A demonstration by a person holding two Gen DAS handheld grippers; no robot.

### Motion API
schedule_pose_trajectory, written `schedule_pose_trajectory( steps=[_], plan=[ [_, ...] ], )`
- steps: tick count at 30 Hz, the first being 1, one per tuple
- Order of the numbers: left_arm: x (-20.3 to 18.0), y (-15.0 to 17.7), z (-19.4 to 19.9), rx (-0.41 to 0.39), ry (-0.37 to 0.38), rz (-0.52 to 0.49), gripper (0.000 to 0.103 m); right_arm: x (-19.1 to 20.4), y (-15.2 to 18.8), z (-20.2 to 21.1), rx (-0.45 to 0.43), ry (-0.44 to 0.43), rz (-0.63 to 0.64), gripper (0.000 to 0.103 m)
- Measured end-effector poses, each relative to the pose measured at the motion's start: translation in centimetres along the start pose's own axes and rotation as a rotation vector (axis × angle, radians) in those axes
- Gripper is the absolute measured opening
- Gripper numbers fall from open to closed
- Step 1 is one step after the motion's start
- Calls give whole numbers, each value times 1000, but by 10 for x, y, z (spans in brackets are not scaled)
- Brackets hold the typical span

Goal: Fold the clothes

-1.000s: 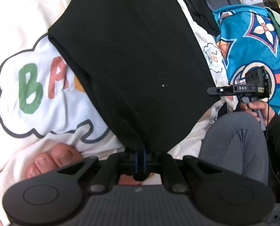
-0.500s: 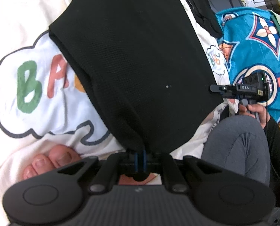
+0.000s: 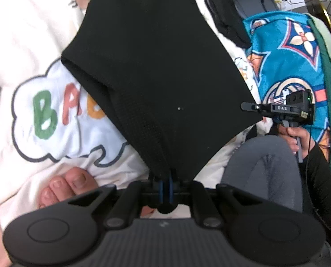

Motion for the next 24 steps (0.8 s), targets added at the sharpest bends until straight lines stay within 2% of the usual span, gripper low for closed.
schedule_pose_trajectory(
  steps=[4,10,24],
  plan=[
    [-3,1,18,4,-3,-13,5,25,2,22,-22,-42,35,4],
    [-2,8,43,24,-13,-34,5,55,16,43,-28,-40,39,4],
    [-18,23,84,7,16,-88,5,112,55,94,-104,-49,19,4]
  ],
)
Point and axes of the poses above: each gripper's, at about its wrist camera, not at the fingertips, and z roughly against the way its jaws point, x to its left, y to its underside, the point moved 10 cm from there along -z, roughly the way its jaws point, and after that the axes turned 8 degrees about y, right-handed, at the moved point
